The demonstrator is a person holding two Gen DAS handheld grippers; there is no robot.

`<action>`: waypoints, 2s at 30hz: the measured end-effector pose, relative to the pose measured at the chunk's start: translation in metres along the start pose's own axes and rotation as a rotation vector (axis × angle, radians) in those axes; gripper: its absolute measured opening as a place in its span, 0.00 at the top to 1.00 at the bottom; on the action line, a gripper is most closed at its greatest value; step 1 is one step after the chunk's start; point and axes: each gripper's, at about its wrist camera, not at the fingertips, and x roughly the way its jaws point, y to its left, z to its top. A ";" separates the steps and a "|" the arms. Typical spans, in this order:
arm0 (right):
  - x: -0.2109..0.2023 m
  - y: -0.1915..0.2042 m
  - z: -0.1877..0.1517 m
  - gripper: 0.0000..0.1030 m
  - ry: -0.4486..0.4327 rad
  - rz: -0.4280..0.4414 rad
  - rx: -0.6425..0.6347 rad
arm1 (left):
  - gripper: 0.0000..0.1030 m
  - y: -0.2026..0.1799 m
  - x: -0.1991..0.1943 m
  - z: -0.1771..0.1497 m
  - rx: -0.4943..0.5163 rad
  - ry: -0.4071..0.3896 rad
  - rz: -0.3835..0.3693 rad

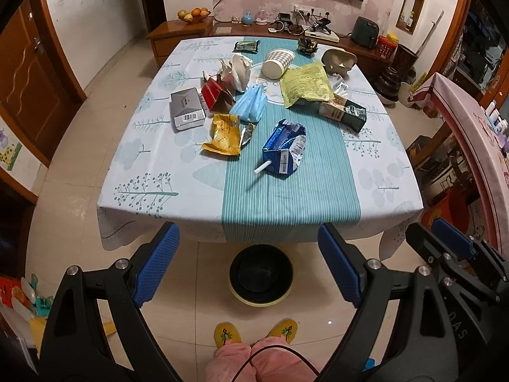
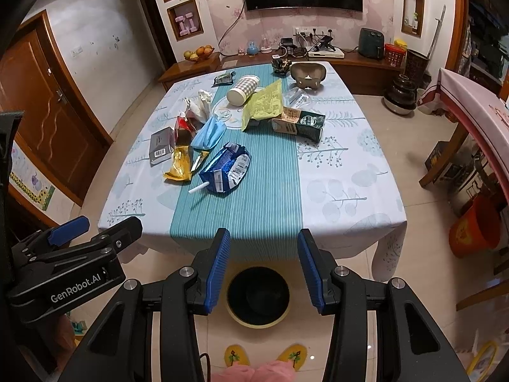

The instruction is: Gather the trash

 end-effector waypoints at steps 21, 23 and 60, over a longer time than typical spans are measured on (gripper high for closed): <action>-0.012 -0.002 0.000 0.57 -0.045 0.013 -0.013 | 0.15 -0.001 -0.006 0.002 -0.013 -0.017 -0.001; -0.014 -0.003 -0.001 0.57 -0.049 0.015 -0.015 | 0.15 -0.001 -0.006 0.003 -0.011 -0.017 -0.001; 0.023 -0.025 0.047 0.57 -0.042 0.106 -0.071 | 0.15 0.001 -0.002 0.025 -0.161 -0.025 -0.035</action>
